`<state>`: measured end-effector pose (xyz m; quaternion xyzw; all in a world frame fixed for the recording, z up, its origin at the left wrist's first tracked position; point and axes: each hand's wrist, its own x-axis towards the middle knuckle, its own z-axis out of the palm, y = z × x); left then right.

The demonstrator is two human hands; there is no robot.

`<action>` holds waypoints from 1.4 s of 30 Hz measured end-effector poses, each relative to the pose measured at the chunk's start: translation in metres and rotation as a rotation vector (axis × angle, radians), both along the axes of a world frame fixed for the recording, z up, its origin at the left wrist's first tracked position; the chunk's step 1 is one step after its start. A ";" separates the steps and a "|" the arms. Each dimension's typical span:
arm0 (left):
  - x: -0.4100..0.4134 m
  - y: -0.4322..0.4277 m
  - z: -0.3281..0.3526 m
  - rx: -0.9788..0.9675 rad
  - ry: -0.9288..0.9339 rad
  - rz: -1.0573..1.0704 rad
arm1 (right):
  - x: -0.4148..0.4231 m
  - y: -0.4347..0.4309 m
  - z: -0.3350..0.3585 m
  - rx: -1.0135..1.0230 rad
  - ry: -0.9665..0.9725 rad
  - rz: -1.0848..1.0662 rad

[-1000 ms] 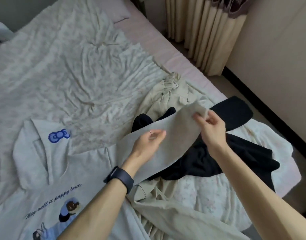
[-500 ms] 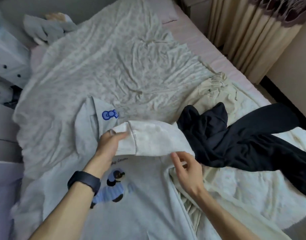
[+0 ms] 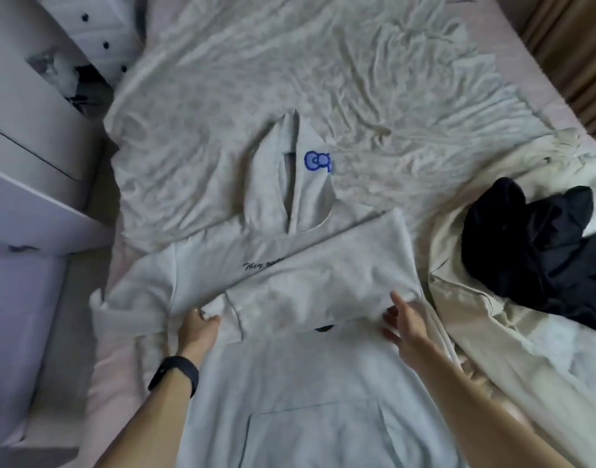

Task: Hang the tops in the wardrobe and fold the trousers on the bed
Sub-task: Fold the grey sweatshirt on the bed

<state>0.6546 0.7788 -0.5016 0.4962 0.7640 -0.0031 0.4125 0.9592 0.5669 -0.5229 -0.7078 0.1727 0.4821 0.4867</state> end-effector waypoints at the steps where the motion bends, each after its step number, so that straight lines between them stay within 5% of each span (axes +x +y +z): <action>1: -0.005 -0.001 -0.012 -0.001 0.013 -0.026 | -0.004 0.000 -0.008 -0.020 -0.019 -0.037; 7: 0.006 -0.017 -0.012 0.060 0.034 -0.125 | -0.006 -0.012 -0.021 -0.082 -0.099 -0.045; 14: -0.025 -0.024 -0.017 0.099 0.088 0.127 | -0.025 -0.006 -0.023 -0.078 -0.132 -0.025; 19: -0.020 -0.031 -0.027 0.201 0.324 -0.158 | -0.020 -0.007 -0.014 -0.063 -0.066 -0.101; 23: 0.040 -0.032 -0.024 0.424 0.248 -0.549 | -0.012 -0.003 -0.008 -0.020 0.061 -0.185; 28: 0.181 -0.031 -0.005 0.295 -0.005 -0.941 | 0.001 -0.002 -0.012 0.120 0.291 -0.440; 35: 0.361 -0.011 -0.009 0.233 -0.015 -1.055 | 0.030 -0.002 -0.029 0.225 0.446 -0.589; 39: 0.403 0.009 -0.032 0.105 0.114 -1.070 | 0.035 -0.013 -0.039 0.268 0.480 -0.569; 42: 0.416 0.020 -0.040 0.124 -0.009 -1.027 | 0.036 -0.017 -0.045 0.212 0.410 -0.674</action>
